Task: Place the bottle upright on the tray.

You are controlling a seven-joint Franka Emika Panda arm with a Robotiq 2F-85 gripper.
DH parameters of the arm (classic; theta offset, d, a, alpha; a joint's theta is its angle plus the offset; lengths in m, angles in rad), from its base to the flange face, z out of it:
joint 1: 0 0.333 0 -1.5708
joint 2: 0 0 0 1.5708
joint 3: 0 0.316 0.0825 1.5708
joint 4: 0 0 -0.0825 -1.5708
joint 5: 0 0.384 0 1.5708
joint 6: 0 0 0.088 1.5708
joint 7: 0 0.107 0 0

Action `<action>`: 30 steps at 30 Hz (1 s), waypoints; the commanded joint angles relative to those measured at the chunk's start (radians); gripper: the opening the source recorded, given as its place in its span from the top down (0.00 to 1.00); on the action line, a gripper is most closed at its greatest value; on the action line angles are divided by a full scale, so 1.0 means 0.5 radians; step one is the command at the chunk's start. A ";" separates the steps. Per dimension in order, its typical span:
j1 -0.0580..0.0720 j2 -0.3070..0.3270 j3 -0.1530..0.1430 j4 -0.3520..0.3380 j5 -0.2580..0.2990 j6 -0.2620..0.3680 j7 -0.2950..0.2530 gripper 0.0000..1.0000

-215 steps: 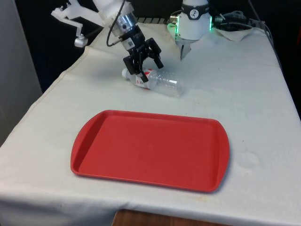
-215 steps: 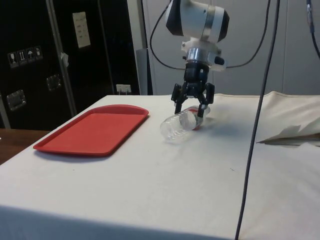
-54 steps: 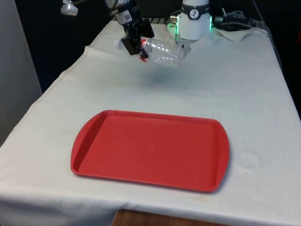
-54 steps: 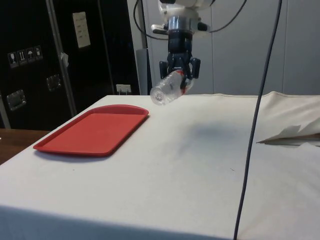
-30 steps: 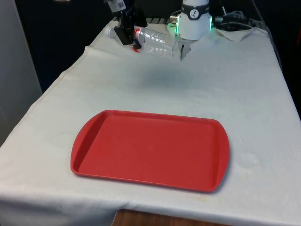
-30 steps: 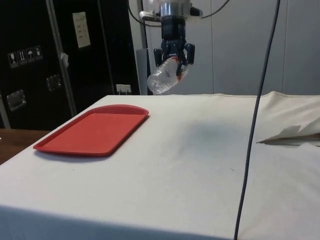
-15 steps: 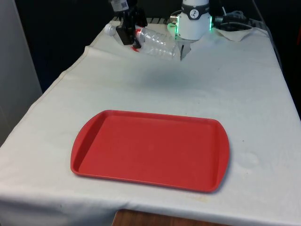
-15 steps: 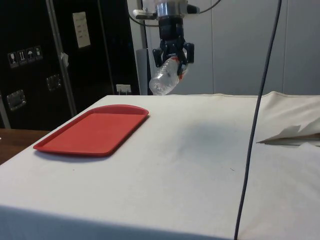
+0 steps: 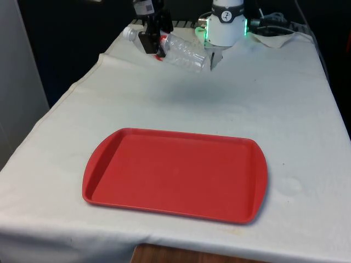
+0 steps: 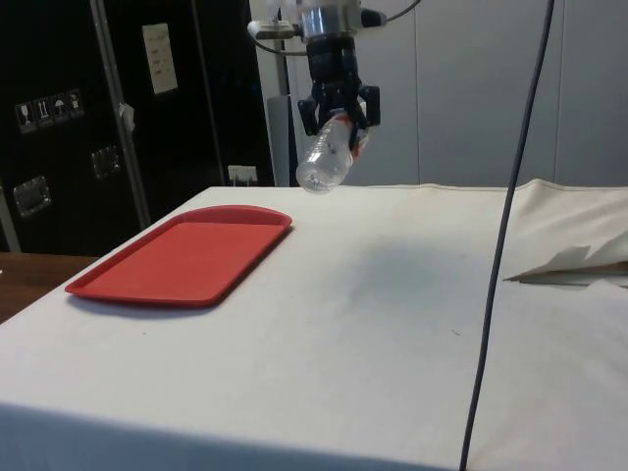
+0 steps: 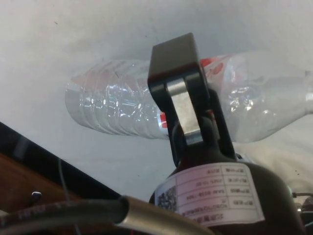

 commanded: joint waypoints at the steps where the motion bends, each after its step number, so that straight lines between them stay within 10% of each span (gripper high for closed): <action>1: 0.002 -0.010 -0.002 -0.010 -0.008 0.012 0.012 0.67; 30: 0.000 -0.038 0.090 -0.040 -0.052 0.122 -0.088 0.67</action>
